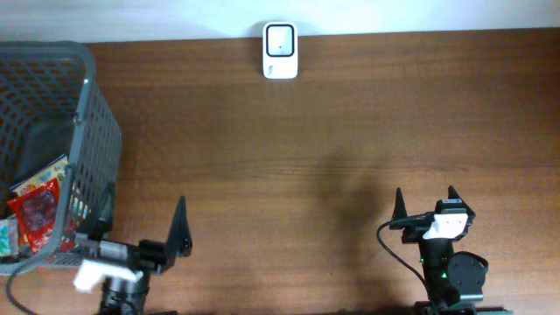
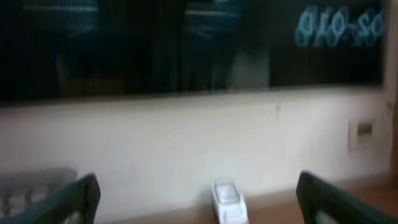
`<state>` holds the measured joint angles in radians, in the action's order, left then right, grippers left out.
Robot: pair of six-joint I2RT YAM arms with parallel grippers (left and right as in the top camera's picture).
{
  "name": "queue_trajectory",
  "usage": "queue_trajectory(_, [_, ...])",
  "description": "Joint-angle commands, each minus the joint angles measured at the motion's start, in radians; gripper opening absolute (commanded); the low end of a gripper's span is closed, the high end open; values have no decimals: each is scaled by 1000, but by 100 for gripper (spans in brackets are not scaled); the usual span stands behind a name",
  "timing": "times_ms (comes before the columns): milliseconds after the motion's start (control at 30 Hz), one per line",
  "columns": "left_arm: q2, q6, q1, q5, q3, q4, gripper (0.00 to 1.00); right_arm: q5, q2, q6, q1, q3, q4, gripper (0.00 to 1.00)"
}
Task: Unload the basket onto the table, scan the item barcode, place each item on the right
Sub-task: 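Reach the left gripper into the grey basket and grasp the red snack bag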
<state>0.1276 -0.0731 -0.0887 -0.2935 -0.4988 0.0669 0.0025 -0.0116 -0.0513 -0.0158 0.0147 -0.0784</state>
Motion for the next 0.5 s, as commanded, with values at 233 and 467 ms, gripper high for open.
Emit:
queue_trajectory(233, [506, 31, 0, 34, -627, 326, 99, 9, 8, 7, 8, -9, -1, 98])
queue_trajectory(467, [1051, 45, 1, 132, -1297, 1001, 99, 9, 8, 7, 8, -9, 0, 98])
